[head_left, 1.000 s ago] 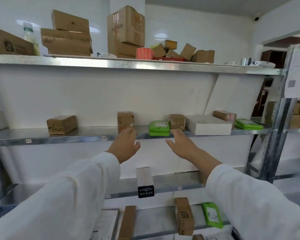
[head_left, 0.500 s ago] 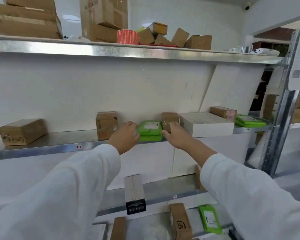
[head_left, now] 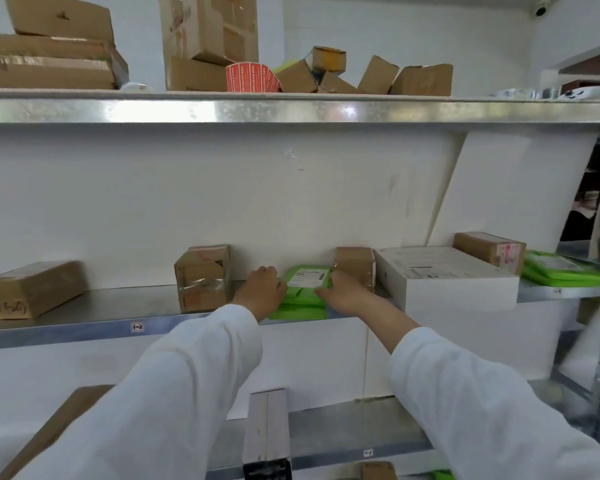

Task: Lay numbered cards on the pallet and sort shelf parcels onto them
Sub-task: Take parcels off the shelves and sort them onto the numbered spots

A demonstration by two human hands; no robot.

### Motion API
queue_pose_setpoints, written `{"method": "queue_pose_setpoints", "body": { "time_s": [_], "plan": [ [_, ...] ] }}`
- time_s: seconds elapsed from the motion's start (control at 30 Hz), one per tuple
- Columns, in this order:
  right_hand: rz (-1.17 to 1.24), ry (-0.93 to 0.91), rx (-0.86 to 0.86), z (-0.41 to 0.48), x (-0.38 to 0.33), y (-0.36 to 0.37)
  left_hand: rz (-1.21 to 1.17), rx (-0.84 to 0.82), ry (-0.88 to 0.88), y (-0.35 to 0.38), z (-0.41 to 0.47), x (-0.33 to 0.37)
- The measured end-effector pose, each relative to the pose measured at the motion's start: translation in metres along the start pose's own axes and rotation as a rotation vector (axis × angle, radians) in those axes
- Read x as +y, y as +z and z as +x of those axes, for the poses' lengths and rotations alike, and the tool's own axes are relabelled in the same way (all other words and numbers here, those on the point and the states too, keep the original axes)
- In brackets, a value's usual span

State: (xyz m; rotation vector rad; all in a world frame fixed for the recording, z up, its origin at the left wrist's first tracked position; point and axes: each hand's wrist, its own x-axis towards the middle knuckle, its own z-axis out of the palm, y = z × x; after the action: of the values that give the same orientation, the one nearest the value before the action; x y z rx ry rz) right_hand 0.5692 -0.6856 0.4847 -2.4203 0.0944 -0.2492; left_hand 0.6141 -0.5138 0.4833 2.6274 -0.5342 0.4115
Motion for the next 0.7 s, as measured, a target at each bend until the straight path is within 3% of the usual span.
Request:
{"method": "queue_pose_setpoints", "body": {
  "time_s": [0.17,0.5,0.6,0.7],
  "plan": [
    [-0.002,0.038,-0.057,0.017,-0.002,0.013,0.018,-0.110,-0.086,0.015,0.001,-0.003],
    [0.201,0.230,0.028,0.038,-0.001,0.028,-0.220,-0.068,-0.295,0.019,0.027,-0.003],
    [0.272,0.239,-0.007,0.035,0.000,0.028,-0.297,-0.042,-0.379,0.032,0.029,0.007],
    [0.185,0.203,-0.062,0.028,0.000,0.030,-0.459,0.009,-0.453,0.038,0.025,0.008]
  ]
}}
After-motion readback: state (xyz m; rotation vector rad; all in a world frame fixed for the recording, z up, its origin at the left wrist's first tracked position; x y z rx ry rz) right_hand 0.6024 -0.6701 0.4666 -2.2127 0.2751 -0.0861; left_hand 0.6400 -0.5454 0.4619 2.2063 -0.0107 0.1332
